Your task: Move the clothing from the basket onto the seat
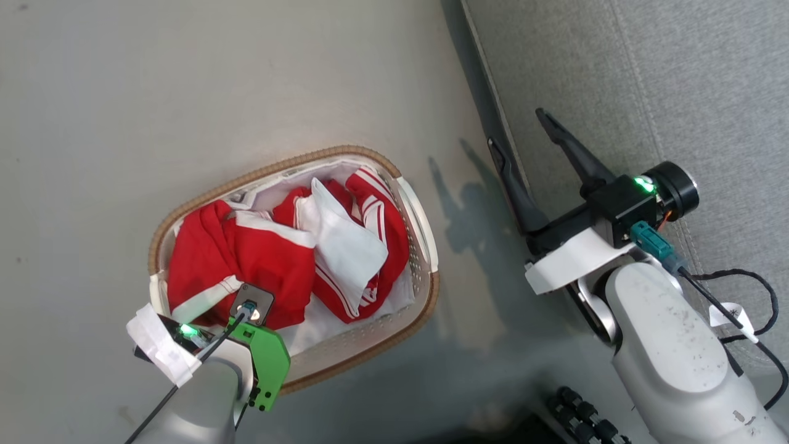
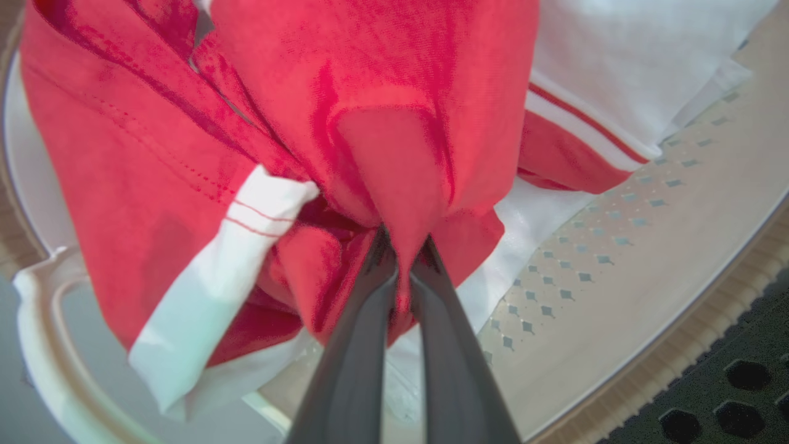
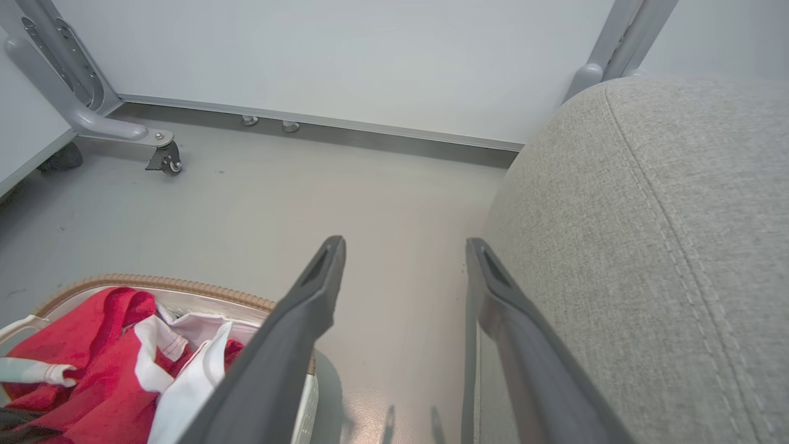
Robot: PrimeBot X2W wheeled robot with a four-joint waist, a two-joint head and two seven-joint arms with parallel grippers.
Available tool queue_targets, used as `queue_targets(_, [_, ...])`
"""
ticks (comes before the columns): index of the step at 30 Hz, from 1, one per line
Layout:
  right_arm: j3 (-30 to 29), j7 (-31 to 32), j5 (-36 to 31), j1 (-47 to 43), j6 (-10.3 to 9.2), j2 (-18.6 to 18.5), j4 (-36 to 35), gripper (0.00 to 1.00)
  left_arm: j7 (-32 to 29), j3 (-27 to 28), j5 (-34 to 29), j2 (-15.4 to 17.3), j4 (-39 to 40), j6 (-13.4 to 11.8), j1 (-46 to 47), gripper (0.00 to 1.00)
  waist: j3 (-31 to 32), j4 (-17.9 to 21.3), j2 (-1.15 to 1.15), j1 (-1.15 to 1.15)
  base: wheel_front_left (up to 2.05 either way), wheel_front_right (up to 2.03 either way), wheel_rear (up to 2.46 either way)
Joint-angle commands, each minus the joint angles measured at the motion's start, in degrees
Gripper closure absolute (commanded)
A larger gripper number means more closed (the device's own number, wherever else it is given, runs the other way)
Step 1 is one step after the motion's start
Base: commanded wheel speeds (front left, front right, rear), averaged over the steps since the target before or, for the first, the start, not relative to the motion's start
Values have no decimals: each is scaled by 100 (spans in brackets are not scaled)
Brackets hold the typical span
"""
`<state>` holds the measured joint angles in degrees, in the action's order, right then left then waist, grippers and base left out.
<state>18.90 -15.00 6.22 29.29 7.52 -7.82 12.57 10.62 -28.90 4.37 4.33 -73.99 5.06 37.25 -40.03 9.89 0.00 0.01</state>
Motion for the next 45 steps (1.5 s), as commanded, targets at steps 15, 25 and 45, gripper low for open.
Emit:
queue_targets(15, [-24,-26,239,-951,-6,-72,482,0,454,81,679,-138,2260,194,-975,100,2176,-649,0,-1,0,0,0])
queue_targets(25, [101,-26,293,-1541,-6,-68,632,0,455,184,1139,-137,4150,196,-1532,100,3027,-900,0,-1,0,0,0])
queue_targets(45, [1339,-26,426,-1226,-6,129,625,0,455,-502,1635,-137,5471,146,-1825,100,3712,-1492,0,-1,0,0,0])
